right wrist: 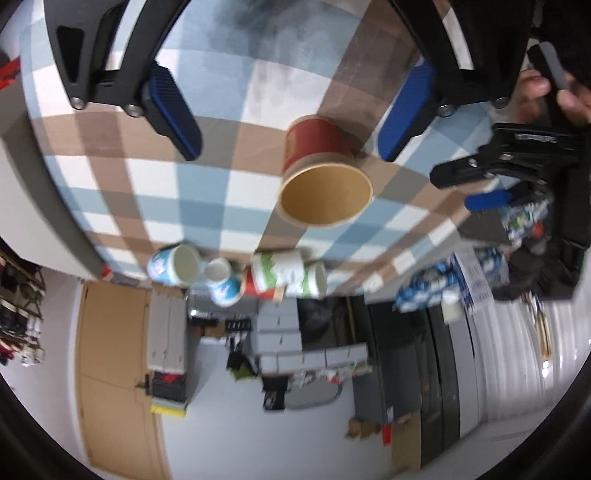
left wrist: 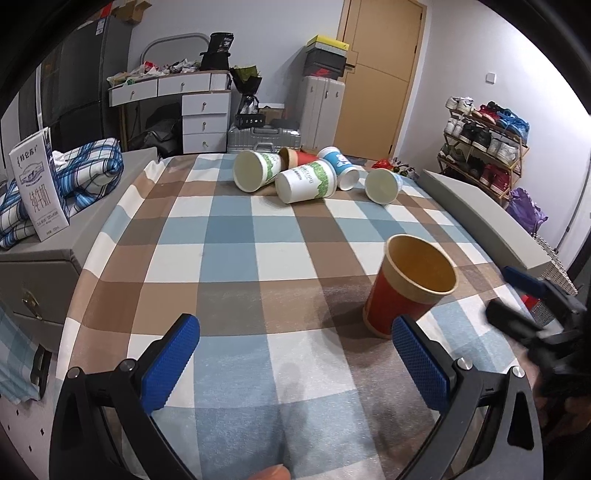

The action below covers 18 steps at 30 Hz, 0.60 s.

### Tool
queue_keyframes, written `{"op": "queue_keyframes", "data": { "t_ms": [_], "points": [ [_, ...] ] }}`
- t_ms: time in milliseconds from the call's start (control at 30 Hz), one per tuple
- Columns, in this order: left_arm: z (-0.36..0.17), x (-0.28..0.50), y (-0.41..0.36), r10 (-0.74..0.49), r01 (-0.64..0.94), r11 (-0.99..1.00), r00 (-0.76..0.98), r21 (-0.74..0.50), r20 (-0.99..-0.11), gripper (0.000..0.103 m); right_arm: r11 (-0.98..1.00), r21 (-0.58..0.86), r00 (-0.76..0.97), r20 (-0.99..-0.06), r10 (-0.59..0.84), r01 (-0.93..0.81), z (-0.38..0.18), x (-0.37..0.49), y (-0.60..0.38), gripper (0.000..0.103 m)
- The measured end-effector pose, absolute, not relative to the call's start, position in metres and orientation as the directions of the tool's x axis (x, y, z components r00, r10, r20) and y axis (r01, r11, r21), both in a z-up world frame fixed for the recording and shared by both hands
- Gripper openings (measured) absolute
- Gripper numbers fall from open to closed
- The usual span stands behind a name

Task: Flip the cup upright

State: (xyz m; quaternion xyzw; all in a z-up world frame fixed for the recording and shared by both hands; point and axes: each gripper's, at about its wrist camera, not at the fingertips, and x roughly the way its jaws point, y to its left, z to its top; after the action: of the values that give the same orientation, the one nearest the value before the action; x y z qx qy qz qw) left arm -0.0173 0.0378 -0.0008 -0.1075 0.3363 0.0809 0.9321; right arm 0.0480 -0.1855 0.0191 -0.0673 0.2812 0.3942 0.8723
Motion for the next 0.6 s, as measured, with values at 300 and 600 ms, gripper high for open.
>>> {"op": "queue_keyframes", "data": {
  "t_ms": [300, 600],
  "points": [
    [0.005, -0.018, 0.019, 0.054, -0.164, 0.979, 0.777, -0.118, -0.627, 0.101, 0.653, 0.093, 0.559, -0.435, 0.706, -0.752, 0.040, 0.035, -0.210, 0.103],
    [0.005, -0.018, 0.008, 0.047, -0.126, 0.988, 0.785, -0.085, -0.618, 0.101, 0.653, 0.116, 0.552, -0.437, 0.710, -0.748, 0.035, 0.040, -0.210, 0.103]
  ]
}}
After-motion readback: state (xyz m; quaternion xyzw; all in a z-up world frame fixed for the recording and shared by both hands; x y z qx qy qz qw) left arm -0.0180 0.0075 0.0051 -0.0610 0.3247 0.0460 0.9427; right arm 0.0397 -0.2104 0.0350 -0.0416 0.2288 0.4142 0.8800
